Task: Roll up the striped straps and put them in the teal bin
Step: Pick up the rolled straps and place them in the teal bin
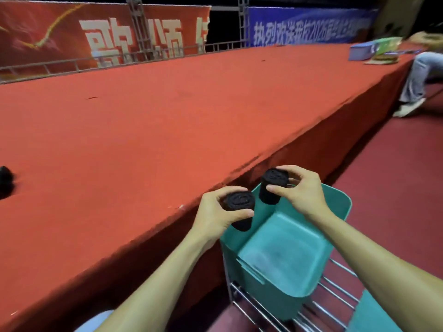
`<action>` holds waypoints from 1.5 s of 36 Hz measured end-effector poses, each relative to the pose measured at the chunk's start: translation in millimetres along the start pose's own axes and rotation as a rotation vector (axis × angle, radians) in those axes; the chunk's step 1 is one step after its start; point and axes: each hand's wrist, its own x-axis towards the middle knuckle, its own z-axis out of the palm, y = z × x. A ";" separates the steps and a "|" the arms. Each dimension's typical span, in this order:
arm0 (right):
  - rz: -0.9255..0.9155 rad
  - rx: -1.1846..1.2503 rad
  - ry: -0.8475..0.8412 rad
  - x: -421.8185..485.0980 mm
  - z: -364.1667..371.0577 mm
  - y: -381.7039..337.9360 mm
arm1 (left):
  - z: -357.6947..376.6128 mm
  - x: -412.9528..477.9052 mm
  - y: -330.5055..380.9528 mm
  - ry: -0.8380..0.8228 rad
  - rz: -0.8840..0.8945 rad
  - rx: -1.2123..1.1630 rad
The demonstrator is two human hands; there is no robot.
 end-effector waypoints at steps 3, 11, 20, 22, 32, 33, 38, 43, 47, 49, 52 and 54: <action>0.056 -0.036 0.050 0.9 -8.2 19.8 | 13.2 9.2 -10.3 -0.006 -0.017 0.033; 0.195 -0.115 0.154 13.6 -0.1 63.1 | 26.1 39.7 -30.2 -0.085 0.090 0.265; 0.405 -0.208 0.239 21.3 18.8 104.7 | 18.5 48.2 -48.2 -0.148 0.179 0.422; 0.445 -0.225 0.209 19.6 22.2 112.7 | 17.2 49.1 -48.9 -0.143 0.193 0.433; 0.649 -0.223 0.211 23.9 36.5 140.3 | 7.6 41.2 -59.8 -0.174 0.153 0.273; 0.664 -0.220 0.225 23.8 38.9 142.9 | 6.3 41.0 -62.9 -0.177 0.142 0.276; 0.664 -0.214 0.289 21.6 48.9 154.2 | 0.0 36.9 -76.7 -0.203 0.117 0.300; 0.679 -0.184 0.340 18.4 64.4 168.7 | -1.3 38.8 -77.1 -0.233 0.148 0.327; 0.677 -0.186 0.347 15.1 75.8 183.8 | -1.8 39.8 -77.6 -0.234 0.150 0.331; 0.675 -0.171 0.368 15.1 79.8 190.8 | -2.2 39.2 -78.4 -0.234 0.147 0.328; 0.688 -0.104 0.449 18.7 82.3 197.3 | -2.4 38.5 -78.9 -0.229 0.145 0.329; 0.693 -0.074 0.489 20.3 82.2 200.4 | -2.1 38.3 -78.8 -0.221 0.139 0.325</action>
